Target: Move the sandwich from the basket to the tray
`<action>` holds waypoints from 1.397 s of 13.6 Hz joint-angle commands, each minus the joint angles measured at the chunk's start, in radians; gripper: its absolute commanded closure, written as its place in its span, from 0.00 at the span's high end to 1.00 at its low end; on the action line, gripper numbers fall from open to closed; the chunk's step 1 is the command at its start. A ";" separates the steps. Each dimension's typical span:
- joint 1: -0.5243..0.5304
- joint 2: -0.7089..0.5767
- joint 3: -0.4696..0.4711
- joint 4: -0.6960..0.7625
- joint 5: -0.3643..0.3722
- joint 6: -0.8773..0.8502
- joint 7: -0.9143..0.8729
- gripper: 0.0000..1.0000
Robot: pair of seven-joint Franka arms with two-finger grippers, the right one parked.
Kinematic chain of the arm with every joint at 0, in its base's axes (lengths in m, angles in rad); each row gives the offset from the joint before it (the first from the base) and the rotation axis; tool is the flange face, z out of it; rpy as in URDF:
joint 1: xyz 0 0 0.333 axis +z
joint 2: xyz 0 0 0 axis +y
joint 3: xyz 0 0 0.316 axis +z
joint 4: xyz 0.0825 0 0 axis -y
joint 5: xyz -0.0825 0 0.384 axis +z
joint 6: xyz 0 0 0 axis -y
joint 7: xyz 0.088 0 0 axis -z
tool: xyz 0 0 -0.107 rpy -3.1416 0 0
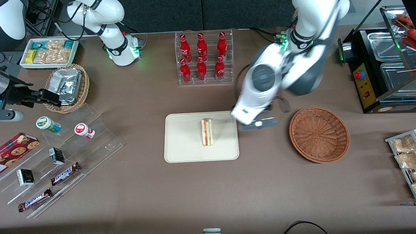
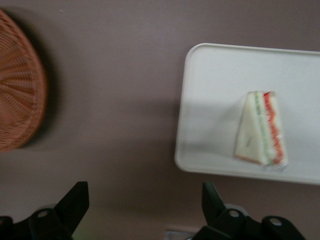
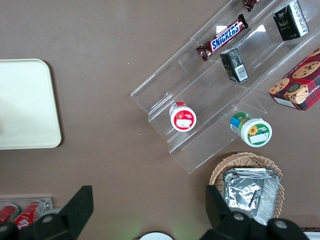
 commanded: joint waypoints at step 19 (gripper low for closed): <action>0.429 -0.453 -0.006 -0.016 0.071 -0.381 0.576 1.00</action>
